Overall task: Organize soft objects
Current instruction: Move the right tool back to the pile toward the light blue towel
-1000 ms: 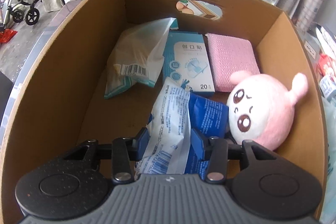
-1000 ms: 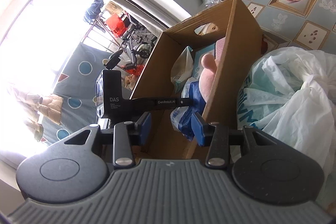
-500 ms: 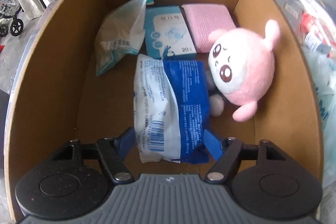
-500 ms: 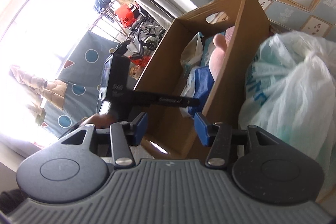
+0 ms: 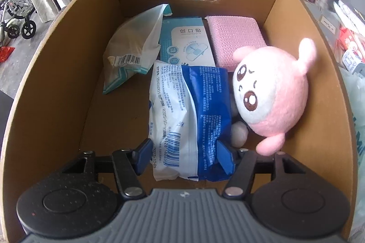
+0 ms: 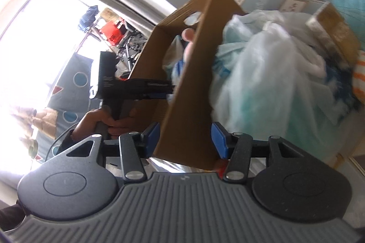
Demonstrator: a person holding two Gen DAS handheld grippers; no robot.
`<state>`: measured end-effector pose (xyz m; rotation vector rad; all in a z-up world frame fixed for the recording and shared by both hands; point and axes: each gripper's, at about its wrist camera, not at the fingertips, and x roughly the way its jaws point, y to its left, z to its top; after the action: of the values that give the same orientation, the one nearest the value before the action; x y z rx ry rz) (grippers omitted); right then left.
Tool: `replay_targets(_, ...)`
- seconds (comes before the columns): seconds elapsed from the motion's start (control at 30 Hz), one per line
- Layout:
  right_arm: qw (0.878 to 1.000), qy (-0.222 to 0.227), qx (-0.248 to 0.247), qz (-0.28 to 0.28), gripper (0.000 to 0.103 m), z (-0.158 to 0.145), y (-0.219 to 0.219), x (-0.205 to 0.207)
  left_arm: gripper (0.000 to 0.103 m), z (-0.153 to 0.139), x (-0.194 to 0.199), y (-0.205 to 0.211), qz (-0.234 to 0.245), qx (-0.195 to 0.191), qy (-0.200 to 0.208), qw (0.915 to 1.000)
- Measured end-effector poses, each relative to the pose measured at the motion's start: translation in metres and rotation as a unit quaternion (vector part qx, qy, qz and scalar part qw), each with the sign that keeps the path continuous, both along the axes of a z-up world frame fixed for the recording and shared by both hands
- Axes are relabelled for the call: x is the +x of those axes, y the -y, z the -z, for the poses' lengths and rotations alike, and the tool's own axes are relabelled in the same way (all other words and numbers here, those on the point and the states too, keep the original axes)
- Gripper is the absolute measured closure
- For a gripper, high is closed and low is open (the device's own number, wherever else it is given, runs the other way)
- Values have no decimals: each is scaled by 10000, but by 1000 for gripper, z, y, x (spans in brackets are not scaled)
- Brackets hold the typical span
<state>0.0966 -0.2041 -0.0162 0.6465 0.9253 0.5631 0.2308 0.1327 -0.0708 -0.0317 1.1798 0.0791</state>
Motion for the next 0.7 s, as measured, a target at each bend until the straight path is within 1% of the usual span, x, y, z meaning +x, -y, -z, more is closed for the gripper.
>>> replay_targets(0.07,9999,82,-29,137,53,-6,14,-1,36,-6,-3,0,-18,38,-28,10000)
replay_targets(0.17,9986,290,-139,417,52,-20,43,0,30,-23,-14,1,-27,209,166,9996)
replay_targets(0.3,9929,569,-552,887,49,-38,90,6,26,-53,-39,5,-76,542,705,9960)
replay_targets(0.37,9885,574,-824,1128,48,-41,117,14,25,-68,-52,11,-81,629,990,9931)
replay_targets(0.47,9812,403,-1234,1425,44,-35,155,33,25,-87,-68,24,-70,581,1336,9893)
replay_targets(0.53,9751,117,-1571,1558,43,-22,177,51,25,-98,-78,40,20,434,1546,9870)
replay_targets(0.63,9684,-303,-1967,1505,43,6,199,76,25,-111,-88,73,338,146,1838,9823)
replay_targets(0.7,9649,-507,-2105,1485,43,21,208,93,25,-117,-94,100,608,-65,1979,9783)
